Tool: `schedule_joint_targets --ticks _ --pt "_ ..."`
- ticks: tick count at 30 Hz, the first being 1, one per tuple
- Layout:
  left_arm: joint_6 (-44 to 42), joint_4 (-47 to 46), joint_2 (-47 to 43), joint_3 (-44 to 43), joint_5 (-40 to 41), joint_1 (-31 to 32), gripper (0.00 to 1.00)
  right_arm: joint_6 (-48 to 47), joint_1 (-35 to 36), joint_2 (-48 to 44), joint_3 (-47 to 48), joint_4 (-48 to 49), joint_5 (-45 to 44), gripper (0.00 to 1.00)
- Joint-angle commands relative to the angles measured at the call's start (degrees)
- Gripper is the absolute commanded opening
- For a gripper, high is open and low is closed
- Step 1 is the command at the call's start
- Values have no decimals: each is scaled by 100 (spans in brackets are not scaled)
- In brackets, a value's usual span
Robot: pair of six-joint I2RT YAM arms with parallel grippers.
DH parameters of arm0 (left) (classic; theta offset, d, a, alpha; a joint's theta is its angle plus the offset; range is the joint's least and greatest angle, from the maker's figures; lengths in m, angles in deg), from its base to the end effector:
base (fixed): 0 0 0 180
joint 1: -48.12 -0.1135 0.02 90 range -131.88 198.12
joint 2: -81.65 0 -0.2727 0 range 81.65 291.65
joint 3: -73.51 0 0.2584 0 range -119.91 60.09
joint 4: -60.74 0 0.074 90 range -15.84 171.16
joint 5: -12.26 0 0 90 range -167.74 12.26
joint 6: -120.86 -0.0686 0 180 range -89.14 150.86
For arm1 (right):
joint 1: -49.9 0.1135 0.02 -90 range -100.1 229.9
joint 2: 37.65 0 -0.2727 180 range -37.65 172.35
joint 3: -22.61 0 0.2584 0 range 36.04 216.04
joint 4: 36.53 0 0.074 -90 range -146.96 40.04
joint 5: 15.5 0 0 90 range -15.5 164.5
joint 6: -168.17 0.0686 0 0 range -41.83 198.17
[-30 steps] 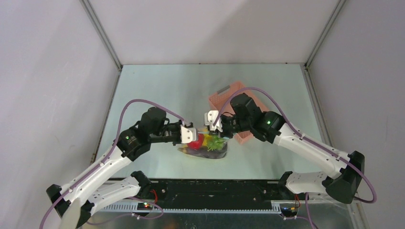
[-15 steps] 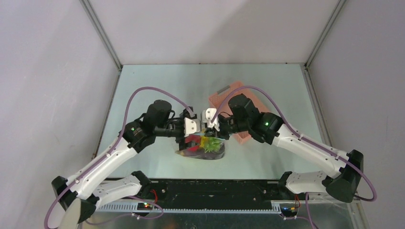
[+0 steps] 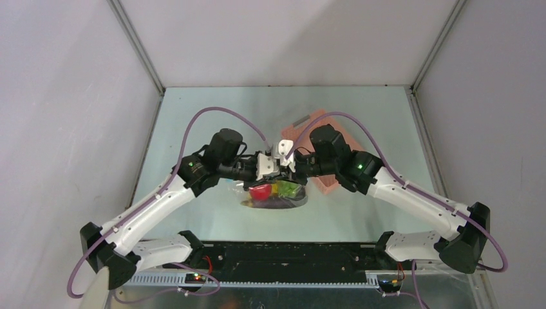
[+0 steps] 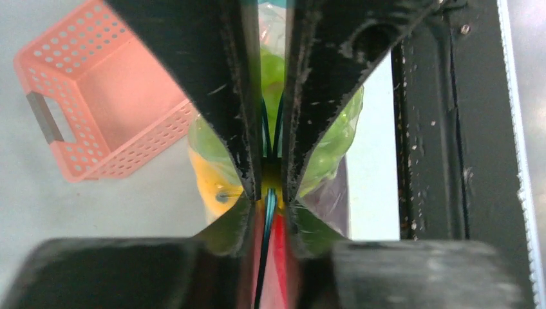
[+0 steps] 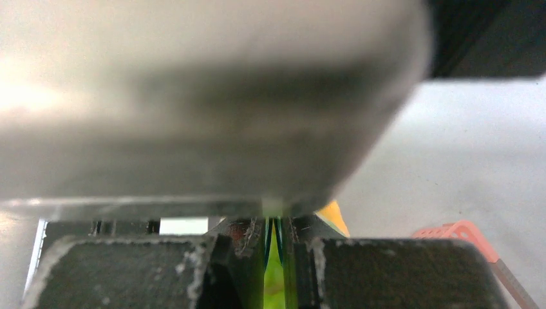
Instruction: Place the food in the zip-top bag and seal the zipper
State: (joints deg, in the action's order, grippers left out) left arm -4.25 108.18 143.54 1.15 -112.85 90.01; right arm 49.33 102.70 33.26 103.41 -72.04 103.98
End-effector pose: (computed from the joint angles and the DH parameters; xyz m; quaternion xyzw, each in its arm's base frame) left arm 0.1594 -0.1960 0.3227 0.6365 0.5839 -0.2946 0.4089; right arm 0.1581 0.2641 0.3578 -0.6376 0.5308 0.3176 0.4593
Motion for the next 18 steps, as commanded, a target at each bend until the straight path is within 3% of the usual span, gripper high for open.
schedule_joint_targets --ticks 1,8,15,18 --pt "-17 179 207 -308 -5 52 4 114 30 -263 155 910 519 0" --pt "-295 327 52 -105 214 58 0 -117 16 -430 129 453 -176 0" --pt "-760 552 -182 245 678 55 0 -479 -62 -559 322 -1791 -1588 0" --pt "-955 791 -175 259 666 53 0 -296 -146 -507 329 -2177 -2258 0"
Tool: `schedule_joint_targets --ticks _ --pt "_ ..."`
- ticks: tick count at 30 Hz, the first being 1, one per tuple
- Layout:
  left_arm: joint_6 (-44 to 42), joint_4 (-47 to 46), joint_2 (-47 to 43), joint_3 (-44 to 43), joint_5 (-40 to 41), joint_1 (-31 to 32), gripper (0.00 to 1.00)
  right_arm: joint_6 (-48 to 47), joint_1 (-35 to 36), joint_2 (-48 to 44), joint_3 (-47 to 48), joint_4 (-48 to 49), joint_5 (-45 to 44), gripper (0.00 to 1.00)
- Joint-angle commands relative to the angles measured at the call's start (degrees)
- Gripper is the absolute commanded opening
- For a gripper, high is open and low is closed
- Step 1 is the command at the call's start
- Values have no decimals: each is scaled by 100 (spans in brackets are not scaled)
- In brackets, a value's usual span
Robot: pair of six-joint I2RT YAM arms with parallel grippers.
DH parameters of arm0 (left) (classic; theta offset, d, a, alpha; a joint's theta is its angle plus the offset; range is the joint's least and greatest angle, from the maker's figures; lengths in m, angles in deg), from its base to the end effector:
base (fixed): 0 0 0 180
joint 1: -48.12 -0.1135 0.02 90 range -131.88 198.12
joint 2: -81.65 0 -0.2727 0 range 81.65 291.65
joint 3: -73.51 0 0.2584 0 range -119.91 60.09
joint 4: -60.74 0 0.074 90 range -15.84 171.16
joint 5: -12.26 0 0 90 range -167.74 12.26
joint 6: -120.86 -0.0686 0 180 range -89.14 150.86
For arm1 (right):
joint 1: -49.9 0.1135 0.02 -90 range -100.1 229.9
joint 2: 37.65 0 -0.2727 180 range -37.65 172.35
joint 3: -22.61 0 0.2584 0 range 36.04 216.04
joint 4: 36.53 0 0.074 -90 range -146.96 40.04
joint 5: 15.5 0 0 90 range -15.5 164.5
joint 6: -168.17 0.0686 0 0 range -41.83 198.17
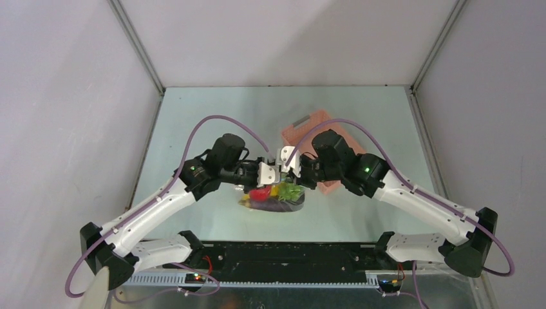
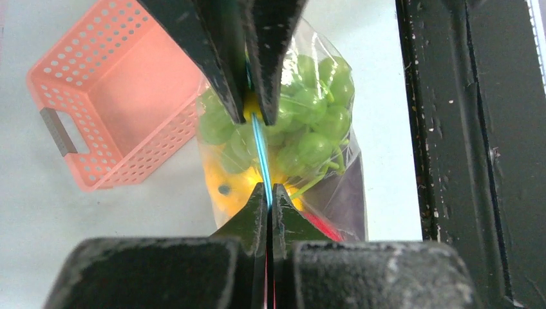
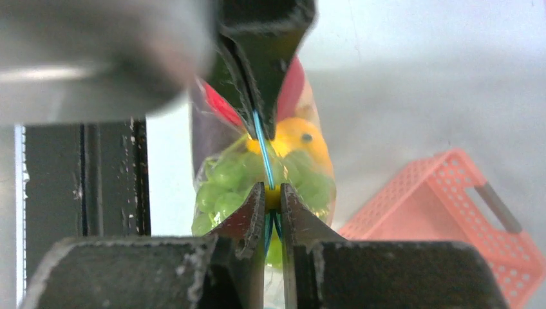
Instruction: Place the food in the zip-top bag and seal the zipper
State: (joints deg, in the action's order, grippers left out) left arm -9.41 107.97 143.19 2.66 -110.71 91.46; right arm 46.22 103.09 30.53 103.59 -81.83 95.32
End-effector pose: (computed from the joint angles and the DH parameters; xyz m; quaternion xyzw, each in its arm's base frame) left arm 0.1553 -0.1979 0.3142 0.6672 0.5592 -0.2661 0.4140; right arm 0.1525 0.2445 0.3497 -0.6473 0.5762 0.2429 0.4358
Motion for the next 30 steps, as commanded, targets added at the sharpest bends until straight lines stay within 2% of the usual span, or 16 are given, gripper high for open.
schedule_joint_targets --ticks 1,5,16,30 --pt "-504 839 -120 120 461 -93 0 92 -280 -235 316 -1286 -1591 0" --pt "-588 930 -93 148 452 -103 0 214 -499 -381 312 -1568 -1960 0" --pt "-754 1120 -104 193 283 -170 0 168 -724 -372 316 -3035 -2077 3" --pt "-712 1090 -48 166 188 -232 0 84 -1145 -244 420 -3466 -2650 4"
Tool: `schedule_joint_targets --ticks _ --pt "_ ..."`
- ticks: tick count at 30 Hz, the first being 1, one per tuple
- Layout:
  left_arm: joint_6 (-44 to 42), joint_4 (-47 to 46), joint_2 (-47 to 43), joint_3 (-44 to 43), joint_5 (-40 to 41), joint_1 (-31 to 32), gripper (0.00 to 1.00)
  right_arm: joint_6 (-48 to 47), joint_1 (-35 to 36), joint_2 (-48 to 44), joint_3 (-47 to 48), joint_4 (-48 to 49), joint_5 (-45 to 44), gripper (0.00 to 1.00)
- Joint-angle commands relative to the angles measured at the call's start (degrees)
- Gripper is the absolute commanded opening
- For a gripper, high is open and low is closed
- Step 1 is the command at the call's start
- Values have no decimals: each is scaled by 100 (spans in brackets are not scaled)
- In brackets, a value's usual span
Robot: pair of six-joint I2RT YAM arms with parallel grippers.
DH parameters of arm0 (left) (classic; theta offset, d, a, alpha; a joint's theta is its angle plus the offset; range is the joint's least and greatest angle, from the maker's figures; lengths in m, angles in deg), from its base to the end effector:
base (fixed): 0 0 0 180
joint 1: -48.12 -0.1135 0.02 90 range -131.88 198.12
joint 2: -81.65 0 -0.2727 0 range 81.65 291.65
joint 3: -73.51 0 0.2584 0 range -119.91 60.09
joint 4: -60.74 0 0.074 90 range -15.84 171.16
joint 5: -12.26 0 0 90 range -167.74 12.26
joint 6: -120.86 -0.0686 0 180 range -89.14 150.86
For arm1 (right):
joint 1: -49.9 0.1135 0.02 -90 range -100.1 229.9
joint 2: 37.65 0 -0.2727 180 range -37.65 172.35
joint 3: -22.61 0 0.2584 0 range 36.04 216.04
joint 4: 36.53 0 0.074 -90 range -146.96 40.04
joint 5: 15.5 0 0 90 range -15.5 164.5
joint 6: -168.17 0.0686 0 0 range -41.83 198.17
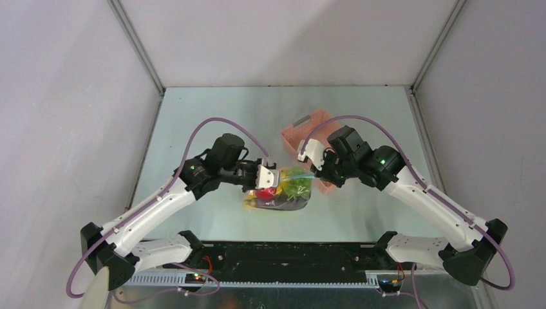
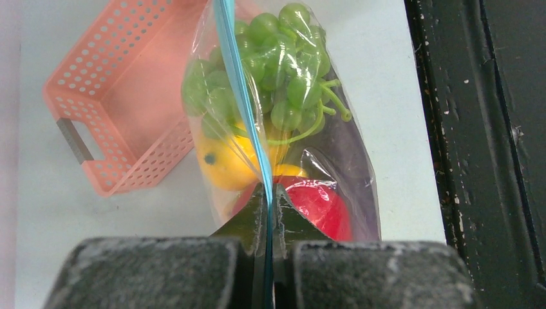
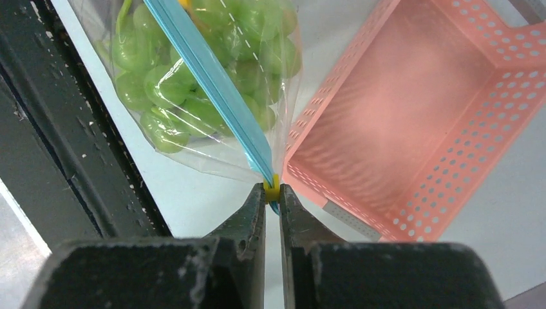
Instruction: Place the food in the zip-top bag and seal the zipper
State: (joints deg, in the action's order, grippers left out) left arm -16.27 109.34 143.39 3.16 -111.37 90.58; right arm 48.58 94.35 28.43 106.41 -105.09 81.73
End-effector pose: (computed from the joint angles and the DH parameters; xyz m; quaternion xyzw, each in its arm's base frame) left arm 0.1564 -0.1947 0.3081 0.6980 0.5295 -0.2455 0.4150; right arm 0.1690 0.1779 0.3313 -0.5830 0.7380 0.1022 0.3240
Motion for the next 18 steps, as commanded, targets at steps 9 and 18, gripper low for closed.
schedule_joint_targets --ticks 9,18 --pt "154 759 -38 -44 -42 -143 0 -490 -156 -590 66 -119 -617 37" --pt "783 -6 -210 -175 356 -143 16 -108 -131 -2109 -888 2181 -384 97"
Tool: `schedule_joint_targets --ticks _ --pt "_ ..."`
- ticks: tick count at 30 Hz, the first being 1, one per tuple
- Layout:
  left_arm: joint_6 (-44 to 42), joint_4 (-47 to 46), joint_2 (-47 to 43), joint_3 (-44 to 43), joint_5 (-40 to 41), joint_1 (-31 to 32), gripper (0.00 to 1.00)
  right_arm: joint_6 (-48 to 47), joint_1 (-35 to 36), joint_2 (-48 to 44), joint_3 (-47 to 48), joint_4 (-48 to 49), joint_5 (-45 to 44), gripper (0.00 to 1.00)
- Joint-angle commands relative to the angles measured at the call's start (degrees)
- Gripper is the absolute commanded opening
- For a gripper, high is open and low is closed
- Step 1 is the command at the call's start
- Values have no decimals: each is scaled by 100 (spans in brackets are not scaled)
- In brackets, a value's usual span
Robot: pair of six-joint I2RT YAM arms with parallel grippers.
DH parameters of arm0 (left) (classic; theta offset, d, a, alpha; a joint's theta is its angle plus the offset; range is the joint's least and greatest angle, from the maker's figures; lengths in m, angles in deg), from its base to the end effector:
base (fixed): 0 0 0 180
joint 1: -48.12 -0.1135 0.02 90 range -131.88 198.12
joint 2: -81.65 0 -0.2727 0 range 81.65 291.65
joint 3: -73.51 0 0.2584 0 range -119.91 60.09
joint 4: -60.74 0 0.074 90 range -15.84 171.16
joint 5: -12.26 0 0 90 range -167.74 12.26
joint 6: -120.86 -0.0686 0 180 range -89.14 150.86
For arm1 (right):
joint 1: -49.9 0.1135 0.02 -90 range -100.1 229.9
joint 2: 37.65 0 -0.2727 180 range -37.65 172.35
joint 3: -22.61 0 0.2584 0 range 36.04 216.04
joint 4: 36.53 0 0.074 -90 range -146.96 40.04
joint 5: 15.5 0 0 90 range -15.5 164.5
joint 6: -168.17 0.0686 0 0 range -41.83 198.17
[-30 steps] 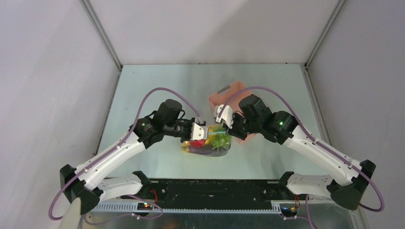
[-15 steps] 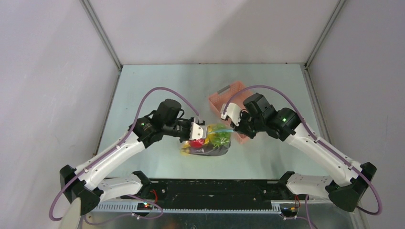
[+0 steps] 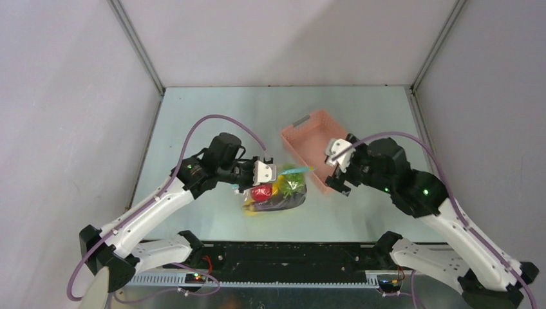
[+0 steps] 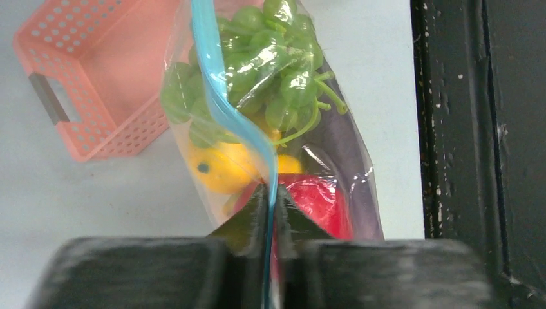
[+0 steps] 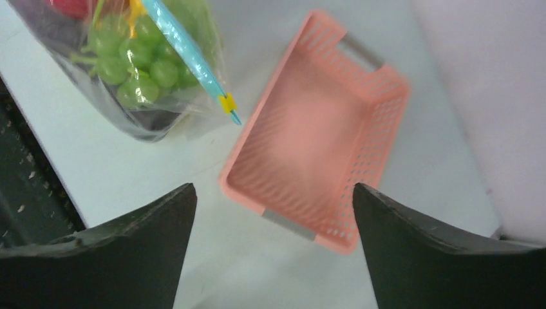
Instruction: Place the food in the zip-top bag and seal the zipper
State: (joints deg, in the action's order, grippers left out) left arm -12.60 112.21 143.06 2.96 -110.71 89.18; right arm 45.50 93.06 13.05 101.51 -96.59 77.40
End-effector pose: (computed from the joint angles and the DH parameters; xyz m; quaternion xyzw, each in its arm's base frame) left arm 0.1579 -0.1870 0.3054 0.6747 0.5720 -0.2514 0.3928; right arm 0.1406 0.1366 0.3714 -0.5466 0.6818 0.0664 0.4817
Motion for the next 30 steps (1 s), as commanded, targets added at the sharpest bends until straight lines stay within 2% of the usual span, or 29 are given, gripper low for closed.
schedule_joint_targets --ticks 1,5,6,12,15,19,22,27,30 --pt "490 -395 -202 -173 352 -7 26 283 -1 -825 -507 1516 42 98" --pt "549 -504 -338 -261 587 -5 94 523 -12 -1345 -857 2181 -91 99" --pt "556 -532 -386 -271 668 -2 97 577 -16 -1451 -901 2256 -128 99" --pt "877 -1137 -559 -383 1577 -4 100 976 -24 -1641 -986 2492 -538 99" --pt "1233 -1940 -567 -493 2686 -3 100 1267 -30 -1677 -1045 2820 -887 100" --pt "1697 -2964 -232 -835 4089 -9 100 2111 -69 -1695 -1230 3249 -1636 99" --pt "2078 -3355 178 -1558 5065 -11 100 2731 -141 -1664 -1238 3282 -2147 100" --pt "3293 -3517 981 -2552 6203 -248 100 4008 -344 -1666 -1268 2918 -3321 100" --pt "4489 -2989 1065 -2862 6132 -619 100 4544 -673 -1639 -1291 2522 -3904 99"
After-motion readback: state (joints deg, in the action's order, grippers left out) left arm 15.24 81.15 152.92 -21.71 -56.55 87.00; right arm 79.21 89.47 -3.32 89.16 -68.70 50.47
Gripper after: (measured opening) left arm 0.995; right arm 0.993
